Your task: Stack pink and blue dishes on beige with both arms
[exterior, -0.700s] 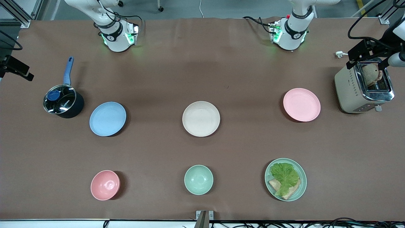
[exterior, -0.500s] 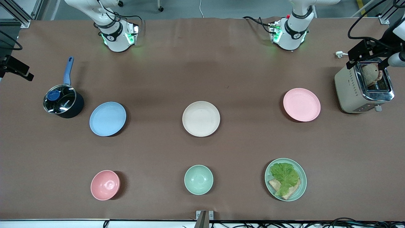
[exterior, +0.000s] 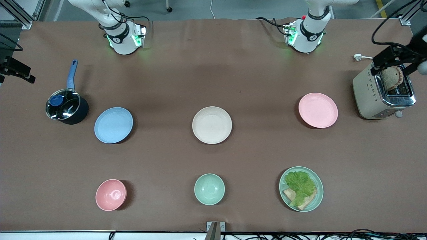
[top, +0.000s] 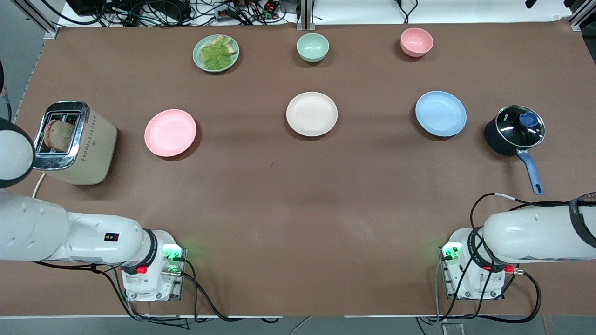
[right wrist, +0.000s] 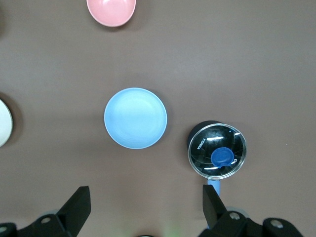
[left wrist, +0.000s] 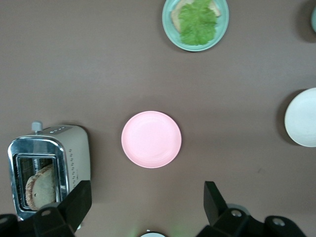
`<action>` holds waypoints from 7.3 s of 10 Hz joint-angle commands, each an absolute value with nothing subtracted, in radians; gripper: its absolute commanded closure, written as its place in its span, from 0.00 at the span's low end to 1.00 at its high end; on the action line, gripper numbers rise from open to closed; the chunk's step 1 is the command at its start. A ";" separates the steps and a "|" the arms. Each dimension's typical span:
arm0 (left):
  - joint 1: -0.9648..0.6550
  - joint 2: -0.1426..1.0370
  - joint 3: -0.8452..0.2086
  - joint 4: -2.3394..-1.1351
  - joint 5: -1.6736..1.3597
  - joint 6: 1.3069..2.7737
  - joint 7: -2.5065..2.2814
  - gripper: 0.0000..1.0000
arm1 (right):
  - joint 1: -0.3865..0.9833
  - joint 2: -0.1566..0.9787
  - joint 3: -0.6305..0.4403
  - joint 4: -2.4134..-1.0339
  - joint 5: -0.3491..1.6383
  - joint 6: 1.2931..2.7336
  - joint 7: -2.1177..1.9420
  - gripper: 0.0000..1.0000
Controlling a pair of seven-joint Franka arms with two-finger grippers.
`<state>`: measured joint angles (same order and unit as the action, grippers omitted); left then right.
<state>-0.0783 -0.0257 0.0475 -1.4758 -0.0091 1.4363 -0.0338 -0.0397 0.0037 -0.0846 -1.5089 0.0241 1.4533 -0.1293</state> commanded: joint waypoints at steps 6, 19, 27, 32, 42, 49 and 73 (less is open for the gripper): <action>-0.063 0.179 0.155 -1.917 -0.061 2.041 0.153 0.05 | -0.155 0.320 -0.138 -1.767 0.279 1.827 -0.528 0.00; -0.023 0.368 0.153 -2.210 -0.063 2.301 0.327 0.05 | -0.178 0.541 -0.137 -2.026 0.673 2.171 -0.917 0.96; -0.021 0.403 0.153 -2.247 -0.069 2.373 0.331 0.51 | -0.164 0.499 -0.167 -1.593 0.511 1.649 -0.494 1.00; -0.032 0.387 0.150 -2.234 -0.069 2.375 0.319 0.88 | -0.066 0.359 -0.175 -1.548 0.445 1.612 -0.205 1.00; -0.034 0.262 -0.009 -1.945 -0.126 2.022 0.229 1.00 | -0.008 0.328 0.011 -1.635 0.452 1.739 -0.060 1.00; -0.080 0.496 -0.389 -1.844 -0.209 2.236 -0.327 0.99 | 0.011 0.333 0.129 -1.811 0.512 1.969 -0.058 1.00; -0.083 0.143 -0.252 -1.787 0.046 1.958 -0.444 0.00 | 0.138 0.537 0.445 -2.002 0.546 2.667 0.167 0.95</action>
